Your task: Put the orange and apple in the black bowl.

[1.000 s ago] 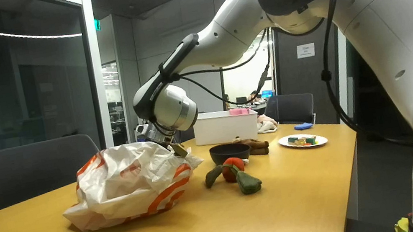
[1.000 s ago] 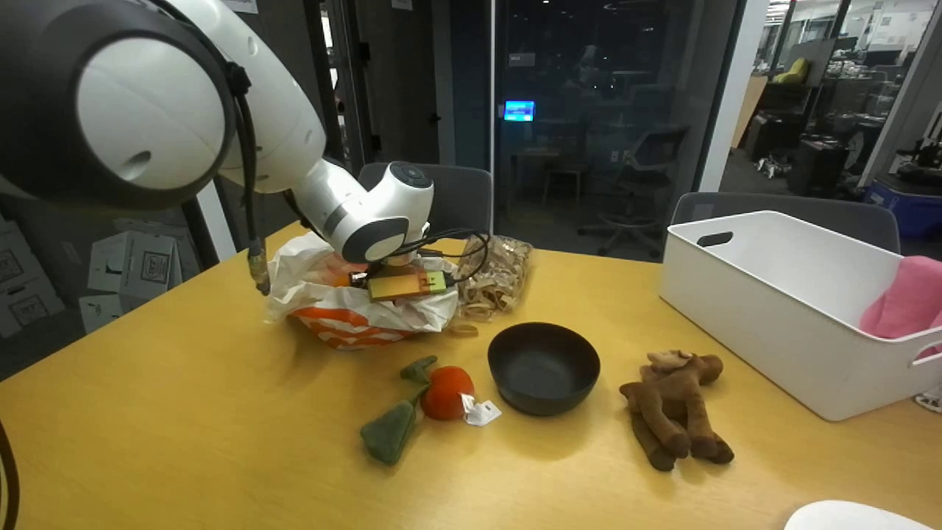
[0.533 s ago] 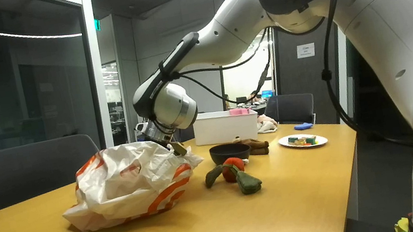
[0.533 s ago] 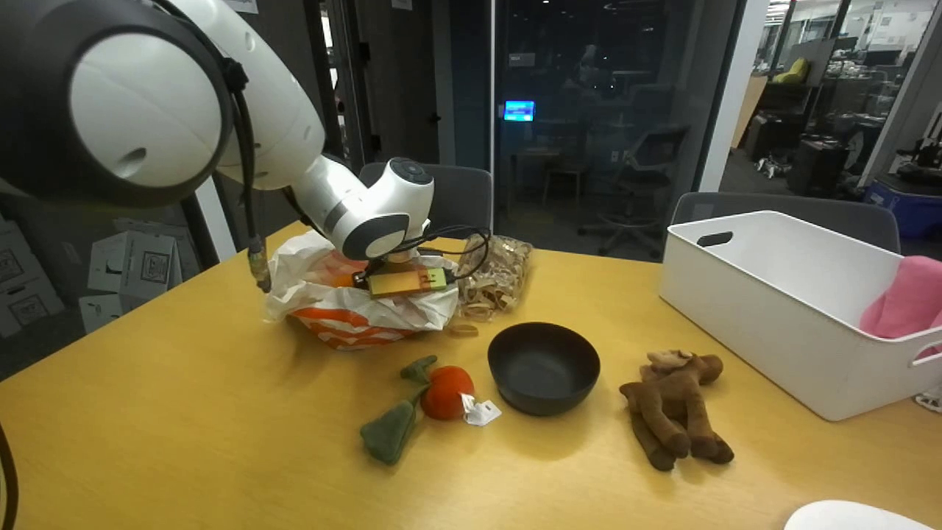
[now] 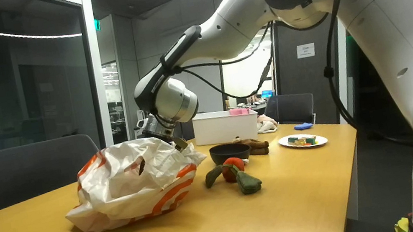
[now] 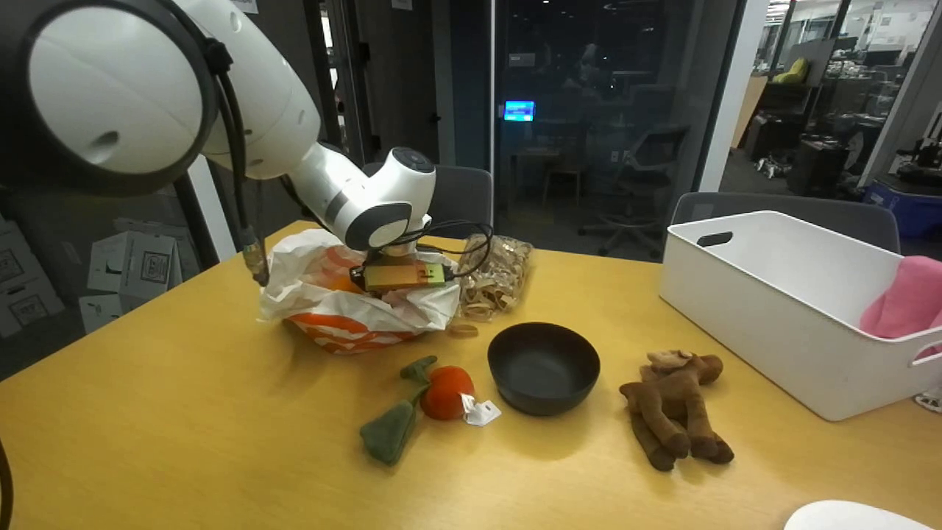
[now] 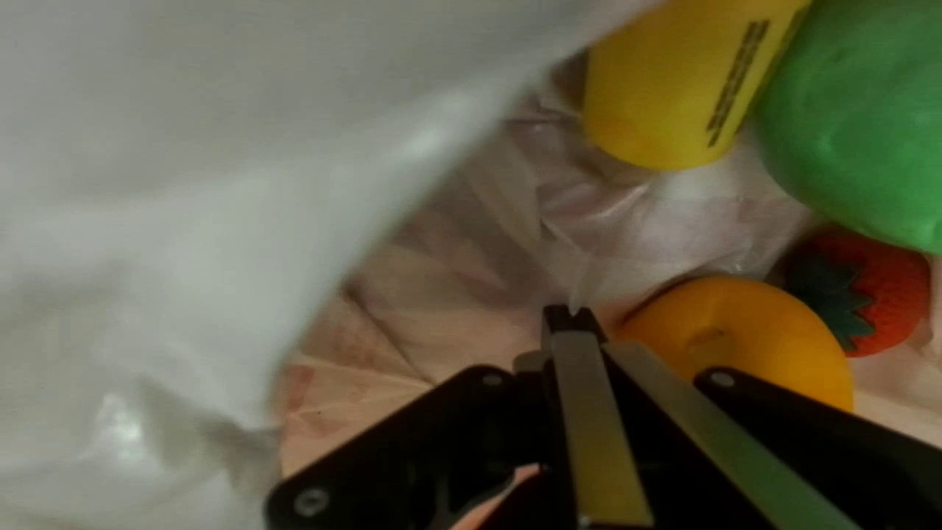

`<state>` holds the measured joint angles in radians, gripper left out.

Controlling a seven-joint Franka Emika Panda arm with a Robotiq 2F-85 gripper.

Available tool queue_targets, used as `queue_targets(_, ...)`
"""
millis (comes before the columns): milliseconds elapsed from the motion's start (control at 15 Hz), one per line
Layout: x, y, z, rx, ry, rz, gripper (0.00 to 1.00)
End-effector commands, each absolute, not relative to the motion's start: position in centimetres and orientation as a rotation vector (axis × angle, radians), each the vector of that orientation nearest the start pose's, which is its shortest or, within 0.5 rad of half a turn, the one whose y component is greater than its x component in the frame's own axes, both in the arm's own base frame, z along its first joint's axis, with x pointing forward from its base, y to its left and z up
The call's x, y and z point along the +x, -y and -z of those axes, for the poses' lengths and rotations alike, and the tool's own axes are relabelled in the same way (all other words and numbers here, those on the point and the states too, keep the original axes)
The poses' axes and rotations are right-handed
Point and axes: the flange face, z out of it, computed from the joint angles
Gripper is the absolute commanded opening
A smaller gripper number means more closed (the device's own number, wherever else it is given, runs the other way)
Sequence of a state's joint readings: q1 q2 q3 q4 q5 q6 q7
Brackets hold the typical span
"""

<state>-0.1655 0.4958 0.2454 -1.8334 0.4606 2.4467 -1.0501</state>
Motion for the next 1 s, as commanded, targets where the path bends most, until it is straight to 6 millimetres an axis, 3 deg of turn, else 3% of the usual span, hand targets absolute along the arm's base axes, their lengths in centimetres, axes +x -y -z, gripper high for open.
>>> queue_targets(0, 65.7, -4.7, -30.2, -2.585, 0.997, 0.361, 0.36)
queue_targets(333, 65.5, -5.9, -31.0, -2.507, 0.951, 0.249, 0.74)
queue_targets(533, 65.6, -6.6, -31.6, -2.539, 1.095, 0.284, 0.95)
queue_targets(600, 65.4, -7.0, -31.9, -2.527, 1.108, 0.278, 1.0)
queue_targets(933, 64.7, -8.9, -32.9, -2.399, 1.108, 0.193, 1.0)
